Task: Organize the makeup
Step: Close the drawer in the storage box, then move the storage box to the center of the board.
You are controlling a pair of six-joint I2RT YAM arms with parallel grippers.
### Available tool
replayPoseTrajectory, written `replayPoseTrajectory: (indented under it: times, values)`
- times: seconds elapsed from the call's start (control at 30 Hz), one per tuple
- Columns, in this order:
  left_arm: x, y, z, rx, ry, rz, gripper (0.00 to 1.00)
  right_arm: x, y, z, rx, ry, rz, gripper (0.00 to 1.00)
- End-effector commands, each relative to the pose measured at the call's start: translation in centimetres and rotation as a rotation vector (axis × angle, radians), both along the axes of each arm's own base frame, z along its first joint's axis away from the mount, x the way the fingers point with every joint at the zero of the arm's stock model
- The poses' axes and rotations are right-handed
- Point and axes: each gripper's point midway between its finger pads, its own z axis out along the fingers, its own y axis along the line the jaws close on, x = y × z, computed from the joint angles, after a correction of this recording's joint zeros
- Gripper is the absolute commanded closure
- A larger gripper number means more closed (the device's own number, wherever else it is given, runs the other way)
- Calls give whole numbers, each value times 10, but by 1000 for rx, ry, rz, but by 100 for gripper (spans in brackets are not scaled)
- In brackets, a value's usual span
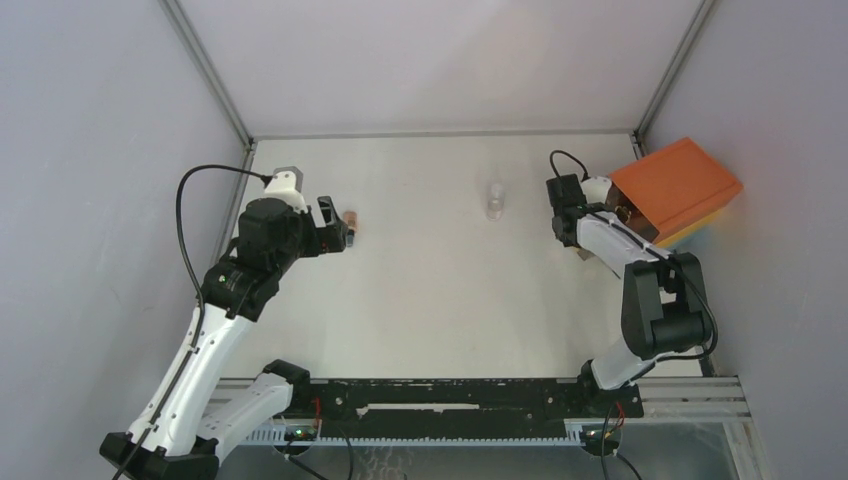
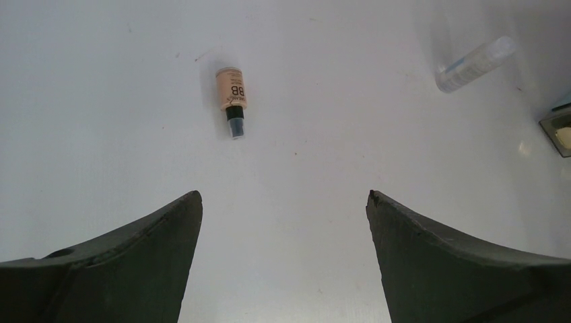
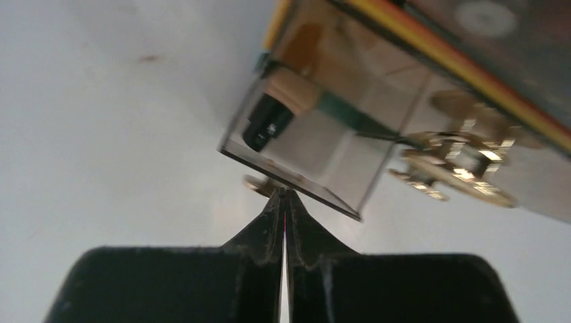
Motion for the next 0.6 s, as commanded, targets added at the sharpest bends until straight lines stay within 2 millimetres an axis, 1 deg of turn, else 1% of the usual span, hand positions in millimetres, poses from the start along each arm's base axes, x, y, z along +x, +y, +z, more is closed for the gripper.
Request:
replayPoseTrajectory:
  times: [0.0, 0.07, 0.1, 0.13, 0.17, 0.2, 0.27, 0.3, 0.33, 0.37, 0.47, 0.57]
  values:
    - [4, -3, 6, -26, -29, -8, 5, 20, -52, 30, -221, -88, -129, 93]
    - [5, -5, 5, -31, -25, -10, 5, 21, -55, 34, -234, -85, -140, 94]
    - [5, -5, 4, -35, -24, -11, 5, 23, -48, 37, -210, -96, -121, 94]
    - [6, -6, 4, -38, -25, -13, 5, 26, -38, 41, -177, -113, -93, 94]
    - [7, -7, 2, -39, -22, -14, 5, 28, -25, 52, -138, -150, -58, 94]
    - [7, -8, 2, -40, -20, -16, 5, 28, -11, 57, -107, -165, -18, 93]
    - [9, -10, 2, -46, -15, -19, 5, 27, 17, 88, -53, -250, 80, 91]
    - [9, -10, 2, -49, -16, -22, 5, 25, 24, 103, -55, -285, 108, 90]
    - [9, -11, 2, -51, -18, -24, 5, 22, 26, 118, -53, -314, 118, 88]
    - [9, -11, 2, -54, -21, -25, 5, 19, 25, 130, -46, -334, 125, 87]
    - [11, -19, 1, -74, -21, -53, 5, 11, 0, 167, -6, -387, 71, 85]
    - [14, -29, -1, -101, -8, -91, 5, 10, -26, 198, 45, -429, 9, 72]
